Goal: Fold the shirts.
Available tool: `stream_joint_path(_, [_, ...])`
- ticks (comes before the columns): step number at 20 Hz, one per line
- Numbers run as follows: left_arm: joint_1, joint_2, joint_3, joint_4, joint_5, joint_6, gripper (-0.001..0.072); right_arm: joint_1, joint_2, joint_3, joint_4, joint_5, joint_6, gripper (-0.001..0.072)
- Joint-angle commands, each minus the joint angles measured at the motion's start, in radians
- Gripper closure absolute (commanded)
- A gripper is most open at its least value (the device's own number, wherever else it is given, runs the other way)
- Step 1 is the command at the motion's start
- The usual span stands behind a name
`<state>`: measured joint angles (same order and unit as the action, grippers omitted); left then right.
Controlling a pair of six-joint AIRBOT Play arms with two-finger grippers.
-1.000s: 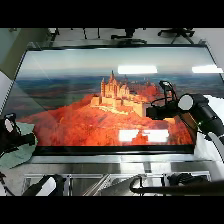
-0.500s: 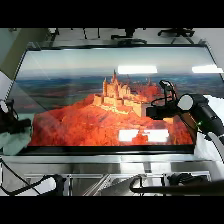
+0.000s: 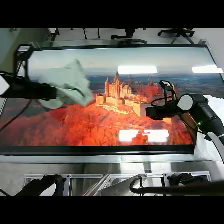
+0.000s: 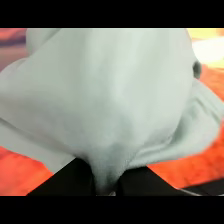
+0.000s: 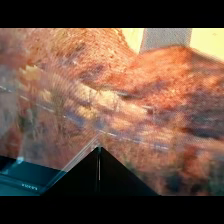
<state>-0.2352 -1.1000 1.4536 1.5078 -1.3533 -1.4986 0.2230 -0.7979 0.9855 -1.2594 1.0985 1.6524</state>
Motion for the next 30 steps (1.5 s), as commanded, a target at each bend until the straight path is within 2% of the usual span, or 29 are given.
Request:
stream_joint_path(1, [-0.227,-0.055,0.016,-0.045,0.043,-0.028,0.069,0.001,-0.001,0.0,-0.001,0.001,0.0,0.0693])
stream_joint_path(5, [-0.376,-0.249,0.017,-0.043,0.125,-0.055,0.0685,0.001,-0.002,0.0,-0.001,0.009,0.0,0.0692])
stream_joint_path(8, [-0.385,-0.362,0.018,-0.044,0.138,-0.066,0.0683,-0.003,-0.009,0.0,-0.005,0.007,0.0,0.0665])
stream_joint_path(9, [-0.369,-0.378,0.018,-0.044,0.122,-0.066,0.0608,-0.007,-0.012,0.001,-0.009,0.0,0.0,0.052])
stream_joint_path(10, [-0.343,-0.382,0.018,-0.046,0.105,-0.067,0.0211,-0.011,-0.013,0.001,-0.009,-0.016,0.0,0.0365])
stream_joint_path(11, [-0.31,-0.377,0.021,-0.046,0.084,-0.074,0.0009,-0.017,-0.013,0.002,-0.008,-0.039,-0.007,0.0352])
stream_joint_path(13, [-0.229,-0.359,0.041,-0.046,0.008,-0.074,0.0014,-0.018,-0.018,0.005,-0.012,-0.095,-0.007,0.0341])
stream_joint_path(15, [-0.165,-0.317,0.013,-0.074,-0.05,-0.074,0.0014,-0.018,-0.041,0.006,-0.011,-0.142,-0.008,0.0224])
stream_joint_path(18, [-0.106,-0.219,-0.182,-0.261,-0.023,-0.051,0.0014,-0.018,-0.127,0.006,0.087,-0.156,-0.131,0.0219])
stream_joint_path(21, [-0.138,-0.121,-0.469,-0.455,0.139,-0.002,0.0014,-0.018,-0.233,0.007,0.257,-0.185,-0.296,0.022])
stream_joint_path(25, [-0.277,-0.093,-0.725,-0.608,0.489,0.01,0.0014,0.009,-0.341,0.007,0.513,-0.151,-0.58,0.022])
stream_joint_path(28, [-0.347,-0.16,-0.753,-0.68,0.693,0.014,0.0014,0.043,-0.387,0.007,0.631,-0.151,-0.676,0.0221])
stream_joint_path(30, [-0.36,-0.216,-0.731,-0.696,0.749,0.014,0.0014,0.053,-0.415,0.007,0.644,-0.16,-0.689,0.0222])
